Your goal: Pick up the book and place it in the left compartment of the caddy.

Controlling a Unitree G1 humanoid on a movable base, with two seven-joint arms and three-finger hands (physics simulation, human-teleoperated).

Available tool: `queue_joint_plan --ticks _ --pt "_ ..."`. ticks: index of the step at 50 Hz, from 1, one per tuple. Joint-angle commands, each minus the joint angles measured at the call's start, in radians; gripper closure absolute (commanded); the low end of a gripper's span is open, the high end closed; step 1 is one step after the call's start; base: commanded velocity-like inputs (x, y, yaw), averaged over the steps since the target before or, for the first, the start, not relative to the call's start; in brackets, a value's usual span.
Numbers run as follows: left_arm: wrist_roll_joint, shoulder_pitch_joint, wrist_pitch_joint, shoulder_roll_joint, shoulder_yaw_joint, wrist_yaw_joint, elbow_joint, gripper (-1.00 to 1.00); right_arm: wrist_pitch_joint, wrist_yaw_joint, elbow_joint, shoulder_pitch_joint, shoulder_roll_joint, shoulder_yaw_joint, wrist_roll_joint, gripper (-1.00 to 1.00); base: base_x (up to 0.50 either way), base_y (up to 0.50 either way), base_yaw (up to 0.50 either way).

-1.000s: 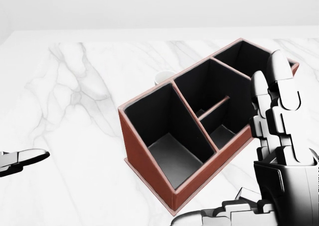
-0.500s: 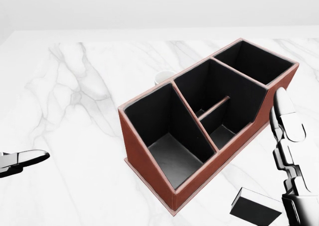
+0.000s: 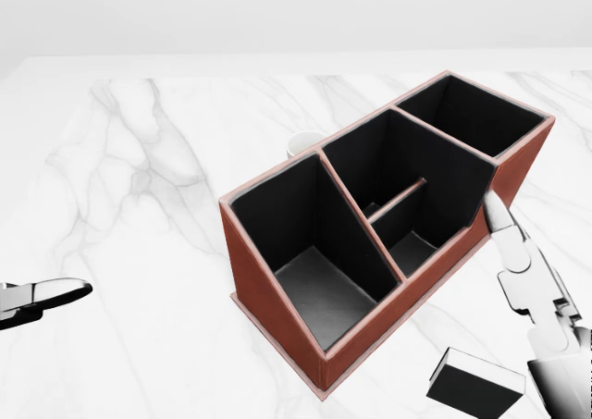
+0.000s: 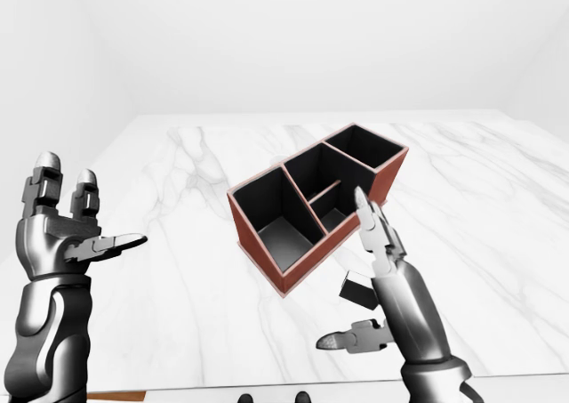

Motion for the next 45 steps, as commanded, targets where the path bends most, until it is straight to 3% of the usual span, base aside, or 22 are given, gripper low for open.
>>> queue_joint_plan --ticks 1,19,45 --pt "0.001 -0.004 0.0 0.001 0.001 0.0 0.007 -1.0 0.0 0.109 0.062 -0.029 0.023 -0.089 -0.077 -1.0 0.0 0.0 0.0" --pt "-0.007 -0.009 0.0 0.007 0.006 0.008 0.0 -1.0 0.0 0.155 0.223 -0.086 0.022 -0.176 -0.1 -1.0 0.0 0.0 0.0" --pt "-0.01 -0.004 0.0 0.007 0.01 0.005 0.005 -1.0 0.0 0.195 0.291 -0.118 -0.031 -0.113 -0.265 -1.0 0.0 0.0 0.0"
